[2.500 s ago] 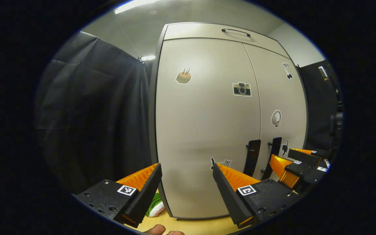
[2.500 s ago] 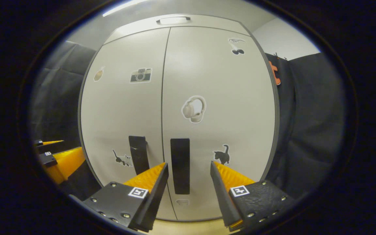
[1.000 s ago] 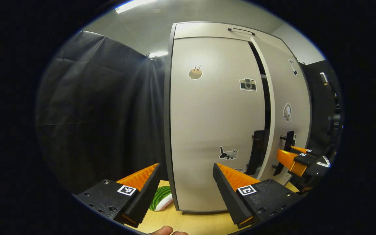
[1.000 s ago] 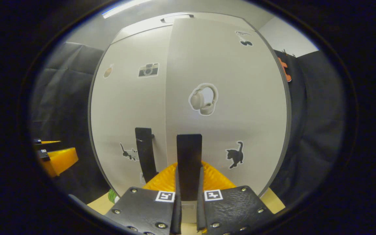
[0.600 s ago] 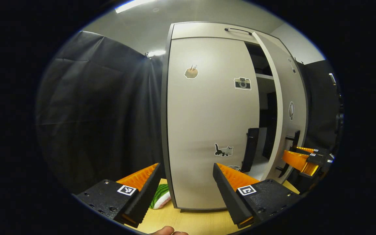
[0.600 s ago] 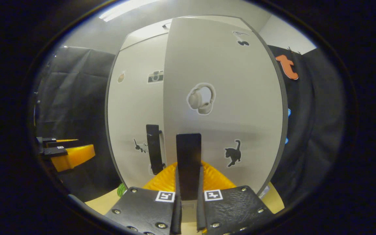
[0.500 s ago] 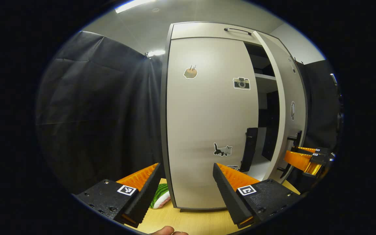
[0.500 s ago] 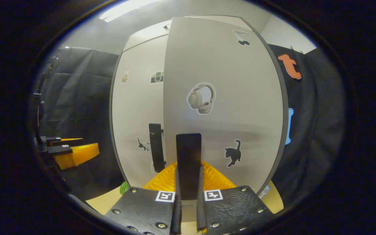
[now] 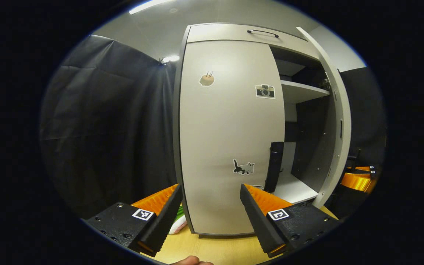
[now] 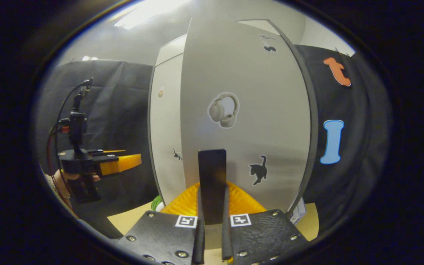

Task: Open the right door of the double-door shoe cabinet with the right hand, and open the left door with the left hand.

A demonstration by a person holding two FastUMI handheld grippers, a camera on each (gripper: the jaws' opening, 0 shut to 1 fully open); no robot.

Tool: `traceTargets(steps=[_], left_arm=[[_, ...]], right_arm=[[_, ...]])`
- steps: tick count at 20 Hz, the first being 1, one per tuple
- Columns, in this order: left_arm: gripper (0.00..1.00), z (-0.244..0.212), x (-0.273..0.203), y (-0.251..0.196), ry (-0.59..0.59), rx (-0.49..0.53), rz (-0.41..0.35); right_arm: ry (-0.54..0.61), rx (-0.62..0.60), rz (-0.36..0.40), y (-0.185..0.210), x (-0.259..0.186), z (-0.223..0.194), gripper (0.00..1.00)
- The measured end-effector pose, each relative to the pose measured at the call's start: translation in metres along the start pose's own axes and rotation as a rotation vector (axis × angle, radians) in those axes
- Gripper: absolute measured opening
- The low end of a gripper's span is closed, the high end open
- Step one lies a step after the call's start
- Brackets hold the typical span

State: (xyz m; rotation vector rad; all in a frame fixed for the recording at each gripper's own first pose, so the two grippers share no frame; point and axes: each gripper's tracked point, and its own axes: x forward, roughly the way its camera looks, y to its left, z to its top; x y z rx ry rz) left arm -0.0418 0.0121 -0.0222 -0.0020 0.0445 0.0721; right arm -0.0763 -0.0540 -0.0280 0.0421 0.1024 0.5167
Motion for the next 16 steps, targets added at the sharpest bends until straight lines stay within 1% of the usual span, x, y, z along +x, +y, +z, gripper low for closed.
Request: traceTargets(steps=[3, 8, 12, 16], left_arm=[[0.97, -0.004, 0.004, -0.012, 0.015, 0.004, -0.028], [0.97, -0.010, 0.008, -0.030, 0.028, 0.012, -0.068], [0.97, -0.012, 0.011, -0.039, 0.032, 0.015, -0.091], [0.97, -0.016, 0.013, -0.054, 0.046, 0.012, -0.129]], right_arm=[[0.014, 0.016, 0.010, -0.012, -0.015, 0.001, 0.18], [0.027, 0.014, -0.030, -0.026, -0.039, -0.001, 0.18], [0.014, 0.031, -0.097, -0.042, -0.060, 0.001, 0.18], [0.010, 0.065, -0.154, -0.058, -0.077, 0.000, 0.18]])
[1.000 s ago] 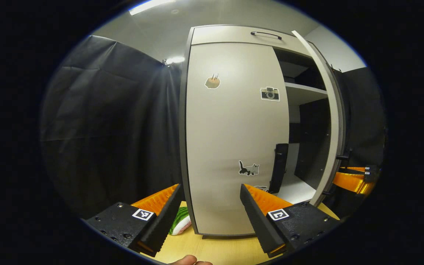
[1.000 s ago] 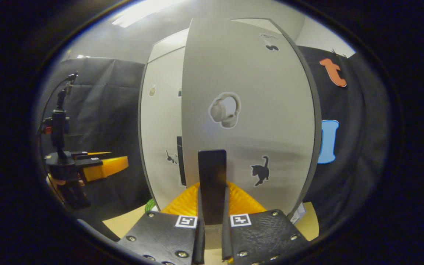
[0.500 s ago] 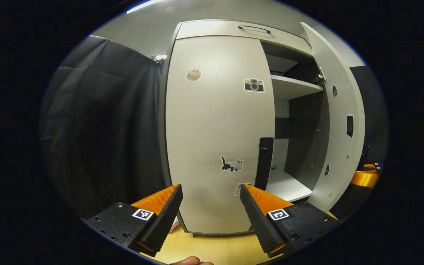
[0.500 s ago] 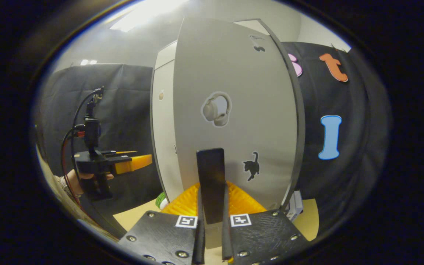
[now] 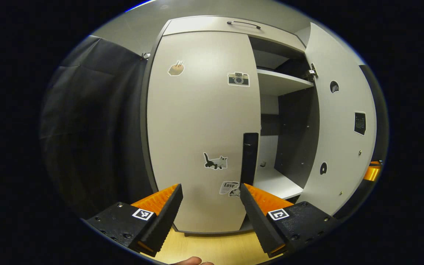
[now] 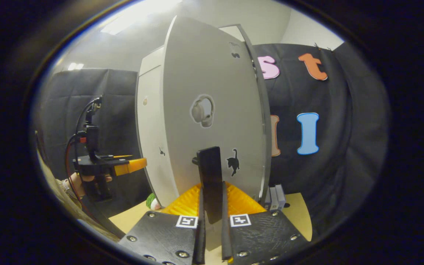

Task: Open the right door of the double-door shoe cabinet with the right hand, and open the left door with the left hand.

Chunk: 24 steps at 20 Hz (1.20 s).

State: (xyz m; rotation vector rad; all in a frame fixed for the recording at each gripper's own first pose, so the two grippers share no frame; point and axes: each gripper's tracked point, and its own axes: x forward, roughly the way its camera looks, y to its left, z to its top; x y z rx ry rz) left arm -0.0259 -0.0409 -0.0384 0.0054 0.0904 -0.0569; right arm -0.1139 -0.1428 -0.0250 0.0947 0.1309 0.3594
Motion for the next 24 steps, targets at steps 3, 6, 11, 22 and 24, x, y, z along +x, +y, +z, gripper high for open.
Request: traceTargets(steps=[3, 6, 11, 22, 24], left_arm=[[0.97, -0.002, 0.000, -0.006, -0.001, 0.005, -0.012], [0.97, -0.004, 0.002, -0.011, 0.007, 0.005, -0.021], [0.97, -0.006, 0.011, -0.024, 0.018, 0.004, -0.049], [0.97, -0.006, 0.049, -0.043, 0.039, 0.035, -0.092], [0.97, -0.008, 0.058, -0.045, 0.051, 0.038, -0.089]], right_arm=[[0.009, 0.022, -0.024, -0.013, -0.010, -0.001, 0.17], [-0.005, 0.030, -0.063, -0.026, -0.014, -0.002, 0.08], [-0.002, 0.014, -0.148, -0.047, -0.024, 0.000, 0.07], [-0.020, 0.071, -0.288, -0.089, -0.052, -0.009, 0.07], [-0.022, 0.114, -0.308, -0.093, -0.060, -0.015, 0.07]])
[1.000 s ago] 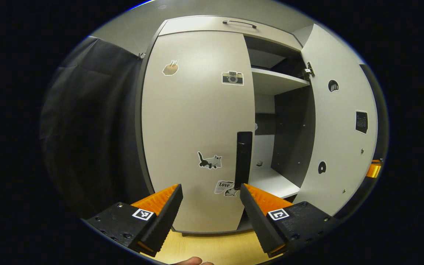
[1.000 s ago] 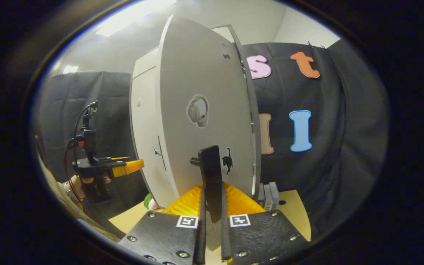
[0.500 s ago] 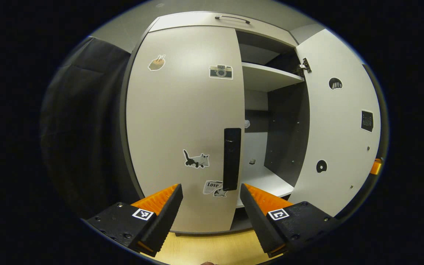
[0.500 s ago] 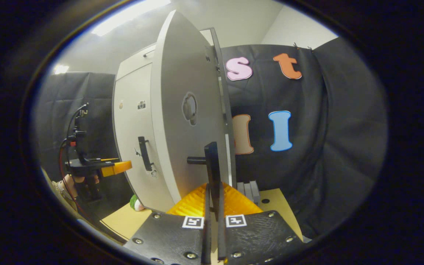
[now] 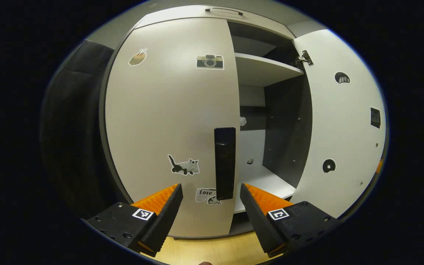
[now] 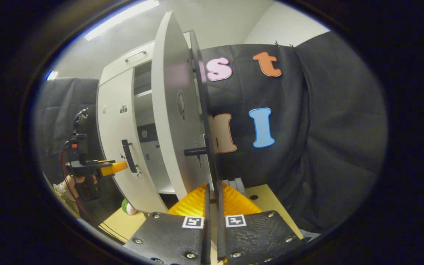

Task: Open the right door of the double-door shoe cabinet with the right hand, and open the left door with the left hand.

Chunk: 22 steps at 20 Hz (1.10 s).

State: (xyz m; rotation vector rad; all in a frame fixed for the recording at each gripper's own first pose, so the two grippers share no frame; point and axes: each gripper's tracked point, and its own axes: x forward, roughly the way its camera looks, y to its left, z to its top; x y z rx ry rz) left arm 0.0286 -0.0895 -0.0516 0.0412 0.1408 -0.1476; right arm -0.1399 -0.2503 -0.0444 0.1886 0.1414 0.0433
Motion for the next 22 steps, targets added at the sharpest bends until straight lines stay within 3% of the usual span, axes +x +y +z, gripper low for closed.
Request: traceTargets(steps=[4, 12, 18, 20, 22], left_arm=[[0.95, 0.000, 0.018, -0.005, 0.010, 0.013, 0.001], [0.75, 0.006, 0.048, -0.008, -0.007, 0.017, 0.040], [0.66, 0.009, 0.053, -0.007, -0.029, -0.018, 0.060], [0.53, 0.009, 0.053, -0.018, -0.029, -0.017, 0.022], [0.35, 0.008, 0.054, -0.016, -0.022, 0.014, 0.044]], right_arm=[[-0.001, 0.032, -0.075, -0.017, -0.024, -0.004, 0.07], [-0.068, -0.022, -0.224, -0.036, -0.083, 0.013, 0.07], [-0.059, -0.037, -0.278, -0.042, -0.104, 0.009, 0.07], [-0.060, -0.038, -0.277, -0.041, -0.106, 0.010, 0.07], [-0.060, -0.042, -0.271, -0.039, -0.108, 0.011, 0.07]])
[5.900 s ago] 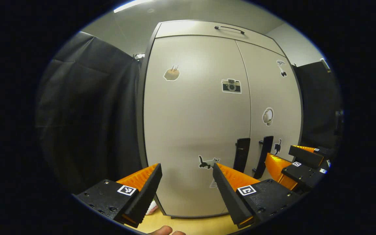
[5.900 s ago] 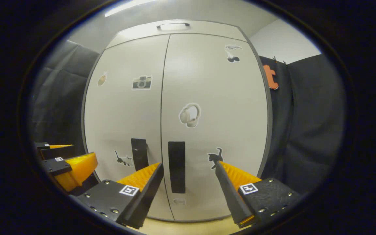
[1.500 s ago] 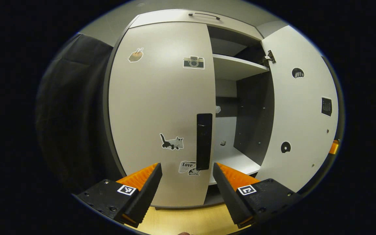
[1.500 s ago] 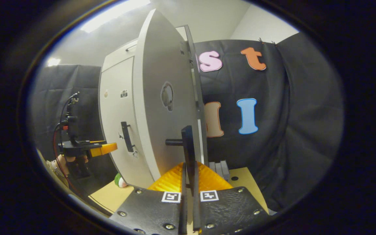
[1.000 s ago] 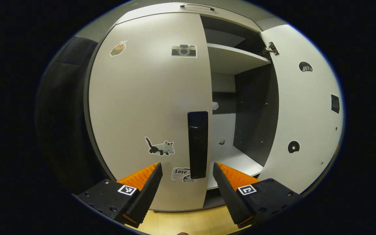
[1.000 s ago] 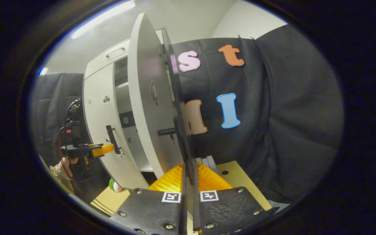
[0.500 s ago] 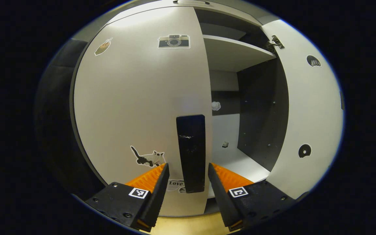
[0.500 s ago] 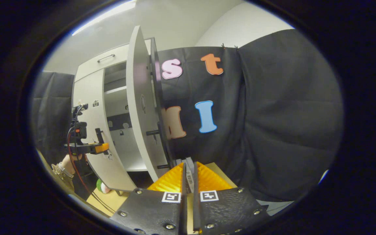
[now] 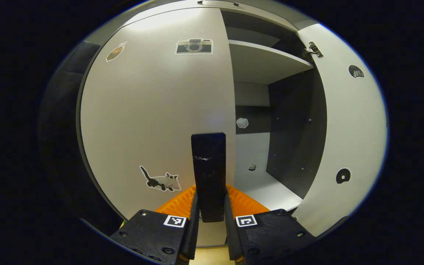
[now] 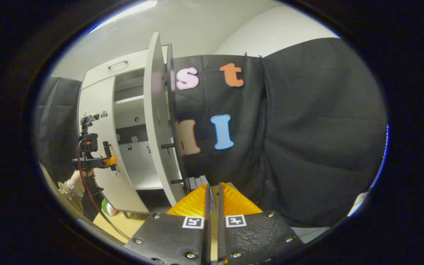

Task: Open the right door of the double-door shoe cabinet with the right hand, and open the left door with the left hand.

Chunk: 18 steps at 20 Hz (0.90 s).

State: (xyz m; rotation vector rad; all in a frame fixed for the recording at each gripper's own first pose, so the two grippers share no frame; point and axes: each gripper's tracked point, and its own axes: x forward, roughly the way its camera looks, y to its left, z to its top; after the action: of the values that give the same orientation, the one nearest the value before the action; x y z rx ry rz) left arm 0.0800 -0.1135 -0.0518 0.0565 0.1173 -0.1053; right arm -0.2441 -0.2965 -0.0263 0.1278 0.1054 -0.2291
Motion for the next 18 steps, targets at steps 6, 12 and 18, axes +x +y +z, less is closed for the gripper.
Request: traceTargets(steps=[6, 12, 18], left_arm=[[0.24, -0.001, -0.003, 0.001, 0.000, -0.010, -0.017], [0.20, -0.002, -0.009, 0.000, 0.002, -0.015, -0.050], [0.20, -0.005, -0.031, 0.004, 0.003, -0.016, -0.077]], right_arm=[[0.015, -0.006, 0.017, 0.003, -0.001, -0.003, 0.07], [0.021, -0.006, 0.042, 0.010, 0.002, -0.003, 0.07], [0.025, -0.013, 0.098, 0.030, 0.004, -0.006, 0.07]])
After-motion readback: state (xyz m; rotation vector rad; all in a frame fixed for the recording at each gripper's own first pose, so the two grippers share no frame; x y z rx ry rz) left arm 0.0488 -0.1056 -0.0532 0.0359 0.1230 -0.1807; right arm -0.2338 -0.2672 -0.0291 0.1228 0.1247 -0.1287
